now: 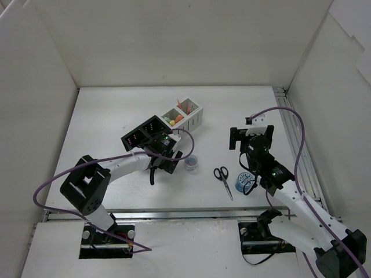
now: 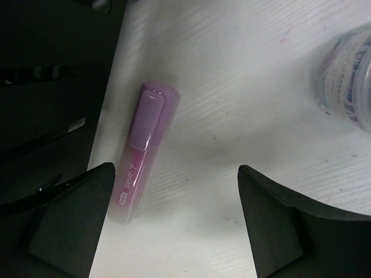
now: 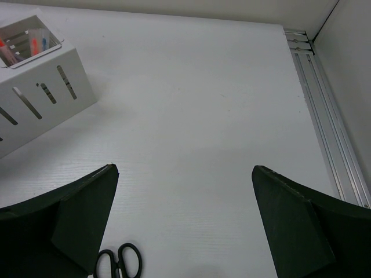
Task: Sort the stationery into containers
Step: Pick up the drawer from the corner of the board.
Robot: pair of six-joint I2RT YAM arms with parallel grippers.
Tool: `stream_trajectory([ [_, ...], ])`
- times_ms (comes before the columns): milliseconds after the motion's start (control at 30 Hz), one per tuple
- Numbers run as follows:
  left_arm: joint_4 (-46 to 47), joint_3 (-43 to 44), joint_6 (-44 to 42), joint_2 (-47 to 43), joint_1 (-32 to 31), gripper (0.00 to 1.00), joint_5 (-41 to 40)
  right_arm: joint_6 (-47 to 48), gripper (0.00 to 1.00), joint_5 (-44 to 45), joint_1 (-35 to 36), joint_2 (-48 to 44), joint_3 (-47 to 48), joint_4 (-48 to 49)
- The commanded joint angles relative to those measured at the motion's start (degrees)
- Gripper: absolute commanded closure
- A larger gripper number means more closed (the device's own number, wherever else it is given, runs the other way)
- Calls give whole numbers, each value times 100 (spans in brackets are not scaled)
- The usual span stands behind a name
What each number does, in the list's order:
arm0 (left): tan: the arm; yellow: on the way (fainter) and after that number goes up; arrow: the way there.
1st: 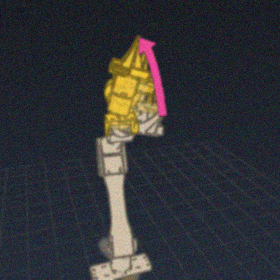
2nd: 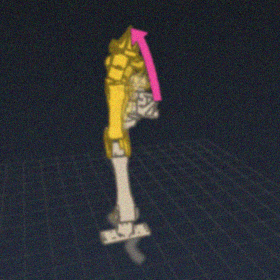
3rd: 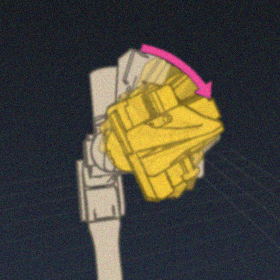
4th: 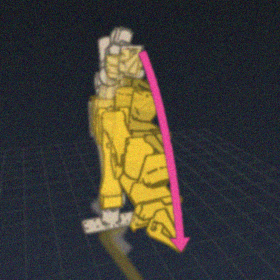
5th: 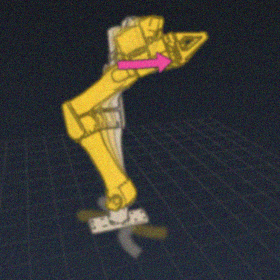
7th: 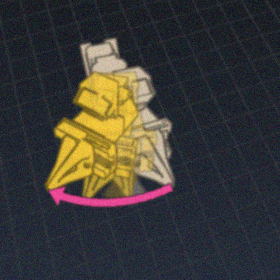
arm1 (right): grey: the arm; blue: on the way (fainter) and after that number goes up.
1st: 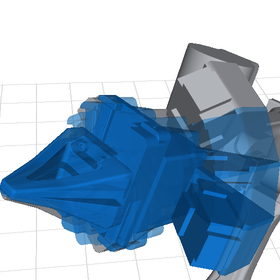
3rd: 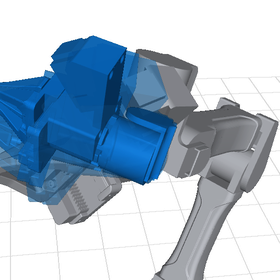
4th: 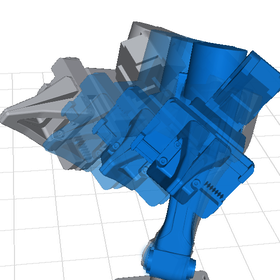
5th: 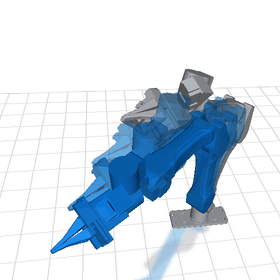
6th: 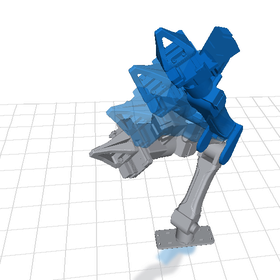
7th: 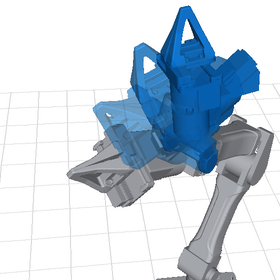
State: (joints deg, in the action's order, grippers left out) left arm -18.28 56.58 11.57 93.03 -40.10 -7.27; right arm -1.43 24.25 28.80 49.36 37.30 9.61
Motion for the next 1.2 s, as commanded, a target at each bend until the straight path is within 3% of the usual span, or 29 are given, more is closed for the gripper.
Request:
stream_trajectory([
  [0, 202, 196, -94, 100, 98, 18, 32, 46, 2, 220, -32, -76, 190, 402],
  [367, 202, 205, 47, 426, 230, 19, 401, 64, 2, 229, -32, -111, 199, 402],
  [433, 220, 135, 55, 417, 230, 23, 603, 55, 2, 220, -23, -129, 208, 393],
  [667, 185, 11, 231, 417, -16, 57, 894, 46, 2, 203, -23, -182, 181, 384],
  [767, 203, 29, 231, 374, -86, 78, 964, 38, 2, 185, -32, -199, 190, 375],
  [800, 194, 46, 240, 347, -138, 90, 929, 29, 2, 185, -41, -208, 190, 375],
  [867, 185, 125, 214, 199, -139, 100, 885, 29, 2, 185, -23, -234, 181, 367],
  [967, 202, 274, 82, -161, -252, 100, 754, 29, 2, 177, -32, -287, 164, 367],
  [1167, 764, 661, -462, -1286, -323, 100, -395, 29, 2, 185, -41, -375, 94, 428],
])
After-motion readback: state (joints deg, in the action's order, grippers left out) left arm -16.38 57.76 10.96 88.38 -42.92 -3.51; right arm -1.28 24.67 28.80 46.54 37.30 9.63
